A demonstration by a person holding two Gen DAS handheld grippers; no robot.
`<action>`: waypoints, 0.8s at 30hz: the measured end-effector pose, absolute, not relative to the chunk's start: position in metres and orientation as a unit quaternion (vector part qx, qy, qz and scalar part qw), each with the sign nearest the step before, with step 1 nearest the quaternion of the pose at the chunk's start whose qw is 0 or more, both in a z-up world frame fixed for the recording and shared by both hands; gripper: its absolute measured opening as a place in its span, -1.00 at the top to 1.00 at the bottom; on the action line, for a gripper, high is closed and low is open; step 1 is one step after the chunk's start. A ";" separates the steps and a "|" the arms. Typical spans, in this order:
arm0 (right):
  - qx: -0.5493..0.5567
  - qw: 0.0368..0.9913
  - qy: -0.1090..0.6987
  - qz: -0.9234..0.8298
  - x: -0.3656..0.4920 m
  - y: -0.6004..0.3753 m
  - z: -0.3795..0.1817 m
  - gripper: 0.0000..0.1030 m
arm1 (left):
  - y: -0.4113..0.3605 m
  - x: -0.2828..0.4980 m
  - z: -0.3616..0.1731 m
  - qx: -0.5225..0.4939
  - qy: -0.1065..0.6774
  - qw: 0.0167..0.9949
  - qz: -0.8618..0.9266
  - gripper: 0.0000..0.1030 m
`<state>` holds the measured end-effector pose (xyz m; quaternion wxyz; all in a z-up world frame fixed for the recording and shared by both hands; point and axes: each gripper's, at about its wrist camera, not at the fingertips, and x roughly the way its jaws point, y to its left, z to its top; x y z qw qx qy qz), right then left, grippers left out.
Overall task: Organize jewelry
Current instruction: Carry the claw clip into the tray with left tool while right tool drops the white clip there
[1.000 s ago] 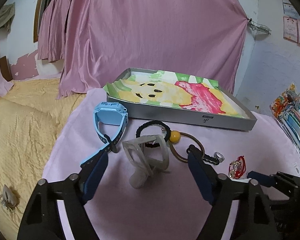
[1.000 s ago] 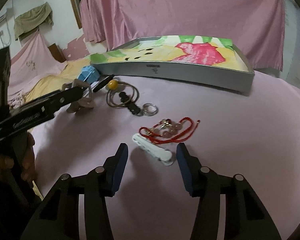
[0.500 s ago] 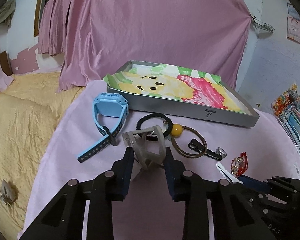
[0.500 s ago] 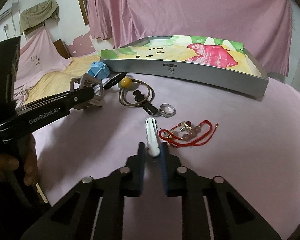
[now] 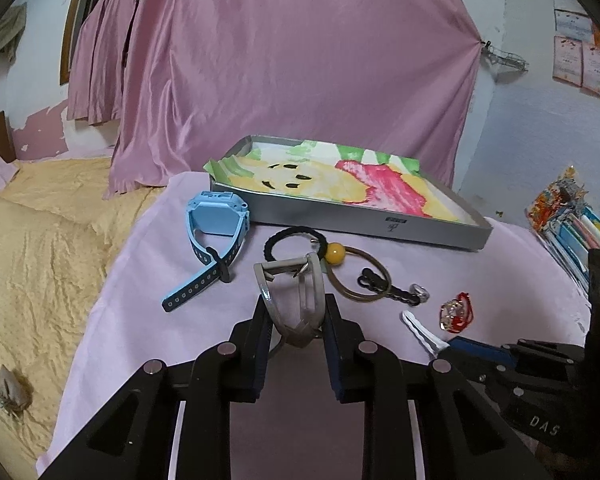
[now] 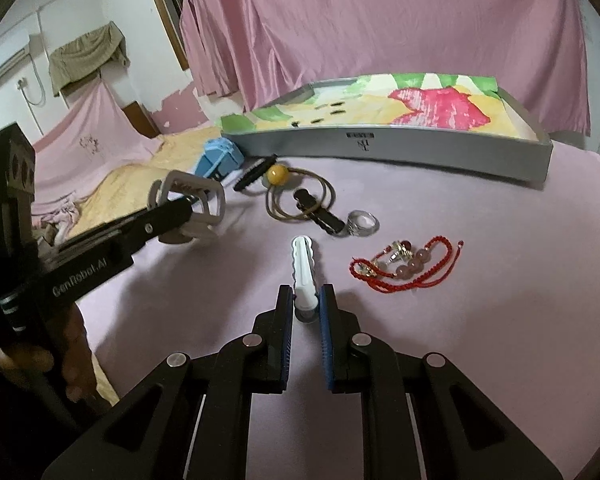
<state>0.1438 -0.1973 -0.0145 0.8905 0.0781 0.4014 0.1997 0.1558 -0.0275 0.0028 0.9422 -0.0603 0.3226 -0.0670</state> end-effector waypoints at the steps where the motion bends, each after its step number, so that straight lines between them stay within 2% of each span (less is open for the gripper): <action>1: 0.078 0.893 0.395 0.201 0.143 -0.198 -0.012 0.77 | -0.027 0.155 0.004 -0.061 0.319 0.943 -0.069 0.57; 12: 0.079 0.917 0.341 0.192 0.154 -0.214 0.022 0.77 | -0.030 0.159 0.037 -0.065 0.254 0.961 -0.089 0.57; 17: 0.075 0.927 0.321 0.180 0.189 -0.222 0.043 0.77 | -0.032 0.190 0.057 -0.065 0.228 0.966 -0.102 0.57; 24: 0.082 0.924 0.332 0.170 0.247 -0.220 0.045 0.77 | -0.037 0.249 0.058 -0.066 0.238 0.962 -0.116 0.57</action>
